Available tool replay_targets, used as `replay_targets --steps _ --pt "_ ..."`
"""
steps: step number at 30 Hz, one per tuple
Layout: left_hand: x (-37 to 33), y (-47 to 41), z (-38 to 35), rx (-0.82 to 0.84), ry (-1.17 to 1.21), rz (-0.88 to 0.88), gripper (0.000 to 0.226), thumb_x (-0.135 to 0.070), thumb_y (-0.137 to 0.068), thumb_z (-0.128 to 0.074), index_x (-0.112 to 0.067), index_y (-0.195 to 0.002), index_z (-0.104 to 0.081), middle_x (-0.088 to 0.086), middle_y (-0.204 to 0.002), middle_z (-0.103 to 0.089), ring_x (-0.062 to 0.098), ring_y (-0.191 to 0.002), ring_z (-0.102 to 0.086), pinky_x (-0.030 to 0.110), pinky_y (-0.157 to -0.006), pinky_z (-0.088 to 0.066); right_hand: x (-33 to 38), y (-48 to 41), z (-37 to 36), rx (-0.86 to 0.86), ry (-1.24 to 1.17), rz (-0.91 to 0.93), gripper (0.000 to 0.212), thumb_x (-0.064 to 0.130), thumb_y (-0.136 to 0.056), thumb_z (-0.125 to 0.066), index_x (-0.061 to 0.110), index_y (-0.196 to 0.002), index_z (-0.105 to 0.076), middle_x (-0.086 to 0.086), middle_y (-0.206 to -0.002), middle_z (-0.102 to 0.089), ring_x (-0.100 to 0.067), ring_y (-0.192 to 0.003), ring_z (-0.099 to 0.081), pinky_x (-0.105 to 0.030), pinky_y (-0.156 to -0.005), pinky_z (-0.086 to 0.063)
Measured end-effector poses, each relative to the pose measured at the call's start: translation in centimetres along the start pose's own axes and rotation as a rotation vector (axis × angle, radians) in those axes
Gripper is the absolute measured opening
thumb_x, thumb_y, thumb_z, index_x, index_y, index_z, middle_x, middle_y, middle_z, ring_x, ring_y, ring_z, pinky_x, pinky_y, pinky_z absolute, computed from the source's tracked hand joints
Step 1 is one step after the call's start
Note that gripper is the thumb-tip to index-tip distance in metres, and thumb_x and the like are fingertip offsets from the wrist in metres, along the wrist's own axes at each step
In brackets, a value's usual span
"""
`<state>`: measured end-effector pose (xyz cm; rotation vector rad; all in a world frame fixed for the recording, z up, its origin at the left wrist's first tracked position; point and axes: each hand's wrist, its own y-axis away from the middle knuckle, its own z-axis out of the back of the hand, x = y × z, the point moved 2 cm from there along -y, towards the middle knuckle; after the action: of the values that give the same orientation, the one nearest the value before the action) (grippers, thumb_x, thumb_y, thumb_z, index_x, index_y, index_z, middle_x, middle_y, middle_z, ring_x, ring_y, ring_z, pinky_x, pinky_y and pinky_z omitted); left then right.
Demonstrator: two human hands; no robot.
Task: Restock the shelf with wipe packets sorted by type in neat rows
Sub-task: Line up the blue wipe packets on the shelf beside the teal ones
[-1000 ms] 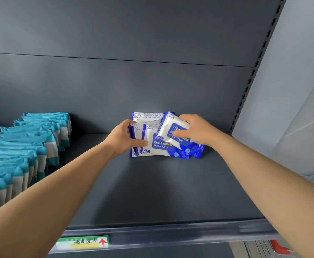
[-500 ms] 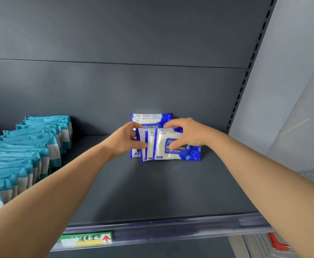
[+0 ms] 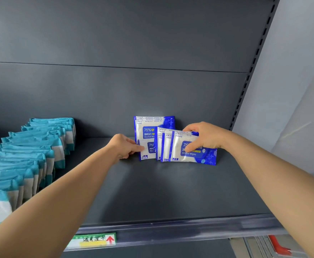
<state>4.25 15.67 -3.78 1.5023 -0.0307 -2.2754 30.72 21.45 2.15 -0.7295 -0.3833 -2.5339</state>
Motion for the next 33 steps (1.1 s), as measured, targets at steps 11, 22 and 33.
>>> replay_targets --steps 11,22,33 --pt "-1.0 -0.4 -1.1 0.030 -0.029 -0.043 0.027 -0.012 -0.077 -0.078 -0.004 -0.100 -0.064 0.008 -0.073 -0.068 0.011 -0.048 -0.055 0.018 -0.043 -0.041 0.0 -0.5 0.2 0.043 0.019 -0.002 0.052 0.028 -0.067 -0.085 0.031 -0.113 -0.059 0.013 -0.103 -0.069 -0.007 -0.086 -0.069 -0.031 -0.078 -0.058" --pt "-1.3 -1.3 1.6 0.022 0.210 -0.381 0.019 0.003 -0.087 -0.064 -0.008 -0.101 -0.062 0.011 -0.091 -0.069 0.018 -0.075 -0.068 0.026 -0.071 -0.060 1.8 -2.8 -1.5 -0.090 -0.034 0.058 0.054 0.019 -0.063 -0.086 0.029 -0.111 -0.062 0.011 -0.100 -0.067 -0.008 -0.083 -0.066 -0.027 -0.071 -0.053" --pt "-0.8 -2.2 1.6 -0.054 -0.082 -0.383 0.071 -0.031 -0.060 -0.090 -0.024 -0.116 -0.047 -0.013 -0.107 -0.059 0.008 -0.098 -0.061 0.030 -0.085 -0.051 3.0 -4.1 -3.6 -0.376 0.218 0.016 0.119 0.058 -0.050 -0.085 0.029 -0.144 -0.017 -0.003 -0.136 -0.033 -0.020 -0.125 -0.038 -0.035 -0.096 -0.039"
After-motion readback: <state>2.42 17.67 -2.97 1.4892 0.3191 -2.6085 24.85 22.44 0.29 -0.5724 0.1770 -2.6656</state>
